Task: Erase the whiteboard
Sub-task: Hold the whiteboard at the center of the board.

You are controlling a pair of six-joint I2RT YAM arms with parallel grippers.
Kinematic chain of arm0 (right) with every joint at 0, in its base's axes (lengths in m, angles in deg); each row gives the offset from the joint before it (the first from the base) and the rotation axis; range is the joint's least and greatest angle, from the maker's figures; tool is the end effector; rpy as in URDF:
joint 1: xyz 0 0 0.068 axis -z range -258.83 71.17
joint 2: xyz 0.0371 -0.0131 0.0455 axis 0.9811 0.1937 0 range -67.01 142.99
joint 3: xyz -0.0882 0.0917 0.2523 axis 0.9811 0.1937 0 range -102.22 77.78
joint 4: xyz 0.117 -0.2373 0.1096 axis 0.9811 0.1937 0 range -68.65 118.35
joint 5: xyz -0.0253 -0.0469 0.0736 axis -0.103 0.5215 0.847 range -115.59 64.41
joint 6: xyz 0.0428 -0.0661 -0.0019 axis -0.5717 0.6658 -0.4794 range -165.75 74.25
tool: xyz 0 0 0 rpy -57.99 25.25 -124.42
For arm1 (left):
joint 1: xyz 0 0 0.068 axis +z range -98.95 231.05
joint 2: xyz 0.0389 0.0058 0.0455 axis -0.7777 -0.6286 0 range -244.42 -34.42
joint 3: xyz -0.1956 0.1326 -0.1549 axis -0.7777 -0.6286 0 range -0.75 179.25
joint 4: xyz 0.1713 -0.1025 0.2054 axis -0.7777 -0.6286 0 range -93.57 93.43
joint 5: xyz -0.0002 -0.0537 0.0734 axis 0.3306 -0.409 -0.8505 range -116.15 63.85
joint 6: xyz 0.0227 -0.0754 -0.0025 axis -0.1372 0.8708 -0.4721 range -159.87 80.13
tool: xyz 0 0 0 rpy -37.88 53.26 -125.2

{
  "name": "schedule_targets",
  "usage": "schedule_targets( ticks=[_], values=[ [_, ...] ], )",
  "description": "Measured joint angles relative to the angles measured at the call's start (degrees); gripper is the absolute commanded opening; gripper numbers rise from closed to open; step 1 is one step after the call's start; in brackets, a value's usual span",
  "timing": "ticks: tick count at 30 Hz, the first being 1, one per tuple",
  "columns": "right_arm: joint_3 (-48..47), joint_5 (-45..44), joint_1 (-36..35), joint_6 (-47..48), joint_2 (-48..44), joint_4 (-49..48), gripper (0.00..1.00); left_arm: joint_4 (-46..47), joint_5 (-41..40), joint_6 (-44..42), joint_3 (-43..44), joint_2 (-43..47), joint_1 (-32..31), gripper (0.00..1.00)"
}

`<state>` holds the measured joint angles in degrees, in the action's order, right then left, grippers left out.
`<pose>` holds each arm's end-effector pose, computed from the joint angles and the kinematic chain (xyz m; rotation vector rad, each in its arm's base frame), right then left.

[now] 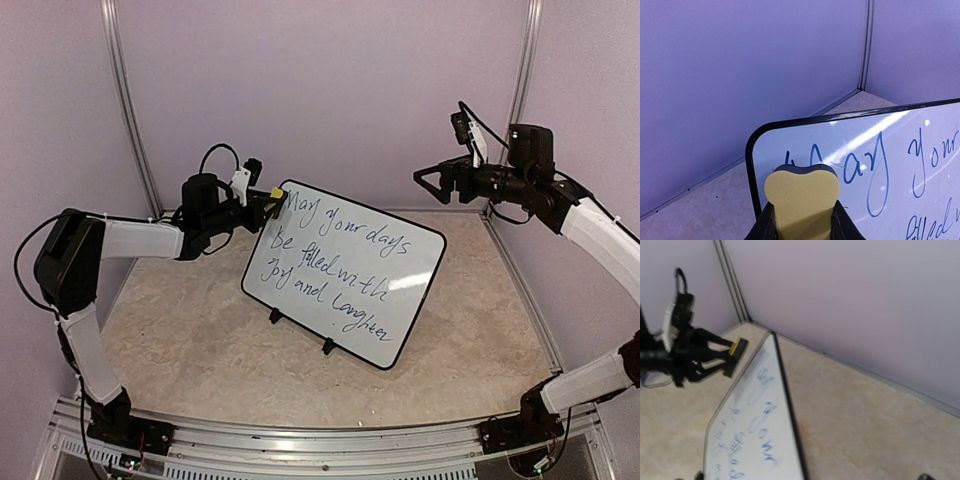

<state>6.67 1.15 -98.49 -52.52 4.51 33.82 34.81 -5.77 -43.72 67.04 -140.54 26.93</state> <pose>0.3061 0.1417 0.4015 -0.5414 1.7520 0.7451 0.4309 -0.2187 0.2388 0.6715 1.5797 -0.5641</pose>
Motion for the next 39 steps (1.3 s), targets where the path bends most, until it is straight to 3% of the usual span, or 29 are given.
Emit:
schedule_targets(
  ticks=[5,11,14,21,24,32,39],
  values=[
    [-12.0,0.4,0.0,5.6,12.2,11.4,0.92,0.0,0.3,0.4,0.0,0.5,0.0,0.24],
    [-22.1,4.6,0.6,9.7,25.0,22.3,0.75,0.2,0.2,0.4,0.0,1.3,0.0,0.24],
    [-24.5,9.4,1.1,10.3,28.8,25.0,0.71,0.1,0.2,0.4,0.0,1.3,0.0,0.24],
    [-27.8,16.1,1.8,10.2,32.6,28.5,0.62,0.1,0.2,0.4,-0.3,1.4,-0.1,0.24],
    [-29.1,17.9,1.8,10.3,33.7,28.7,0.52,0.2,0.1,0.3,-0.3,1.4,-0.1,0.24],
    [-29.6,20.5,1.3,10.5,35.5,30.3,0.44,0.1,-0.3,0.0,-0.3,1.4,-0.5,0.24],
    [-31.2,20.9,0.1,10.8,37.7,31.2,0.2,0.1,-0.9,-0.2,-0.3,1.4,-0.8,0.24]
  ],
)
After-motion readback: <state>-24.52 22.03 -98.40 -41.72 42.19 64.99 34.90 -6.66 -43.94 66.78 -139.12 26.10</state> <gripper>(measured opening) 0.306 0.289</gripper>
